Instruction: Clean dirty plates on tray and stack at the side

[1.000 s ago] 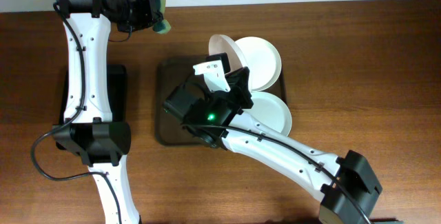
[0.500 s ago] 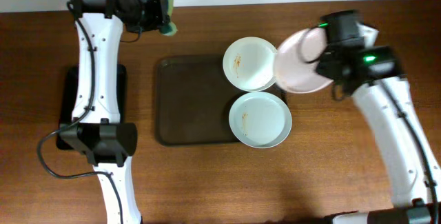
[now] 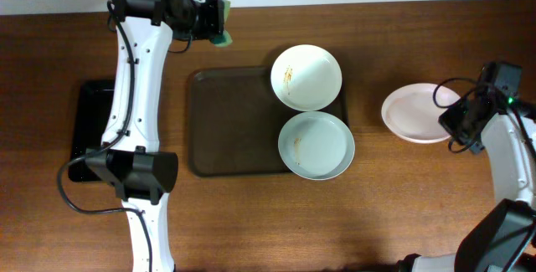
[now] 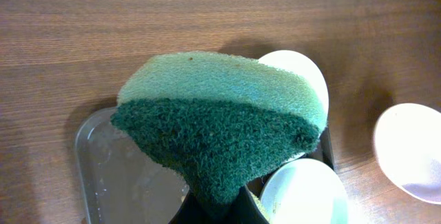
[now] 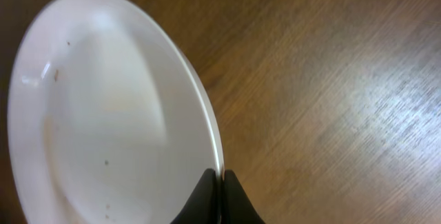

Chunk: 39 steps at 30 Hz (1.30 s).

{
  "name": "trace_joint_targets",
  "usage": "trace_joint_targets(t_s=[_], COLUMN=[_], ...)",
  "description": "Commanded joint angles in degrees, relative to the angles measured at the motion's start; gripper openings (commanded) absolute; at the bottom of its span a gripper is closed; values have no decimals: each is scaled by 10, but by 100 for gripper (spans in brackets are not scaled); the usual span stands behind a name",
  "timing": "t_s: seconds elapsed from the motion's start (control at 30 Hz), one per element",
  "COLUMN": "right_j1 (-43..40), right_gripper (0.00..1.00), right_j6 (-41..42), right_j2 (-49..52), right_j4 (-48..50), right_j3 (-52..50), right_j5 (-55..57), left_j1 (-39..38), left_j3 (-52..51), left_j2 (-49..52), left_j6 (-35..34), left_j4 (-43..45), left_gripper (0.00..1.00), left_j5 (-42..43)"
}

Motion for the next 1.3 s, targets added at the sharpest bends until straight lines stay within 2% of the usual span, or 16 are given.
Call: trace_joint_targets(t_s=[0.0, 0.17, 0.2, 0.3, 0.4, 0.53, 0.7, 0.83, 0.93, 1.07, 1.27], right_j1=[-4, -4, -4, -4, -4, -3, 26, 109, 198, 281, 324], right_gripper=[4, 6, 11, 17, 42, 59, 63, 63, 64, 64, 58], right_j6=[-4, -4, -4, -4, -15, -97, -169, -171, -164, -82, -60], right_j2=[8, 30, 37, 53, 58, 42, 16, 15, 23, 41, 80], right_j4=[52, 79, 79, 76, 71, 43, -25, -76, -104, -104, -76], right_j3=[-47, -76, -78, -78, -78, -41, 42, 71, 56, 17, -27], right_j5=[8, 23, 30, 34, 30, -69, -175, -244, -242, -164, -118], left_j1=[-9, -11, -11, -11, -13, -18, -18, -18, -18, -18, -18], left_j3=[8, 8, 8, 8, 8, 8, 8, 8, 8, 8, 8], left_j2=[17, 24, 25, 28, 33, 35, 39, 40, 40, 40, 40], left_j6=[8, 8, 8, 8, 8, 8, 8, 8, 8, 8, 8], left_j4=[1, 1, 1, 1, 1, 1, 1, -1, -13, -30, -34], left_gripper=[1, 1, 1, 1, 1, 1, 1, 1, 1, 1, 1], left_j5=[-8, -8, -8, -8, -8, -8, -8, -8, -8, -28, -58])
